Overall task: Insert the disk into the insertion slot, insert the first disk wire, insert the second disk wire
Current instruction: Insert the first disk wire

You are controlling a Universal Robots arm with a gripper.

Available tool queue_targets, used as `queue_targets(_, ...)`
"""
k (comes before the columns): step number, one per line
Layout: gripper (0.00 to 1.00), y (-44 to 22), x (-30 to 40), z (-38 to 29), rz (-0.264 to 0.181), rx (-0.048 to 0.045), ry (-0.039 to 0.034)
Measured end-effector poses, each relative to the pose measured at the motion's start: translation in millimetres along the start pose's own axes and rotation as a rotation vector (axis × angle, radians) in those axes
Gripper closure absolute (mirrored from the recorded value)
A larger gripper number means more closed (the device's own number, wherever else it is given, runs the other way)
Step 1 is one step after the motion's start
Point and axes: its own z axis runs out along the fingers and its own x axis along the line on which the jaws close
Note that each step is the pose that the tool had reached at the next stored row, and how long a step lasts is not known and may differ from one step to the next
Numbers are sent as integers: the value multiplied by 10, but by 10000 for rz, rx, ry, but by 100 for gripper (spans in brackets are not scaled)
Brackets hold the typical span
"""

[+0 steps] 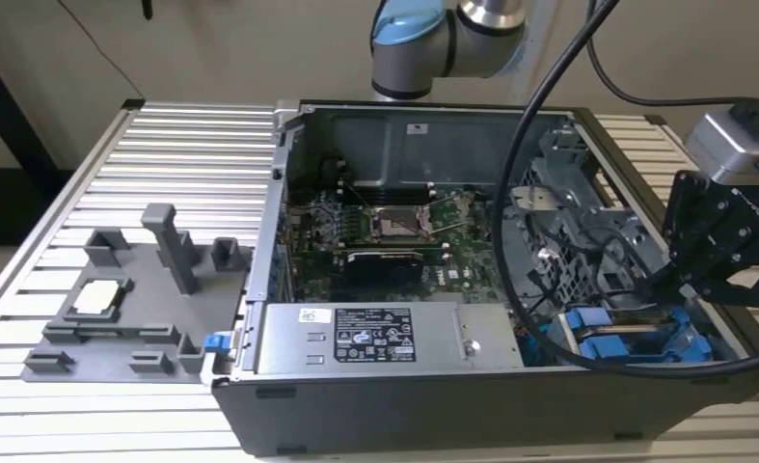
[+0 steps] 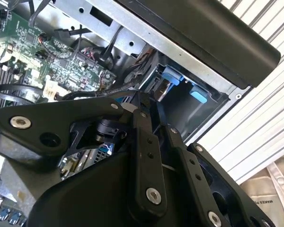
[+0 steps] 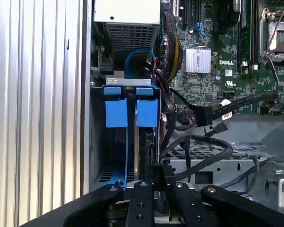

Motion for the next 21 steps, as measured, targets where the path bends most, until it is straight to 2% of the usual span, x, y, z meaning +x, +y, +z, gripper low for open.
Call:
queue_targets(11,81,-33,20,105,2,0,3)
queue_targets(21,81,-39,23,145,1,0,3)
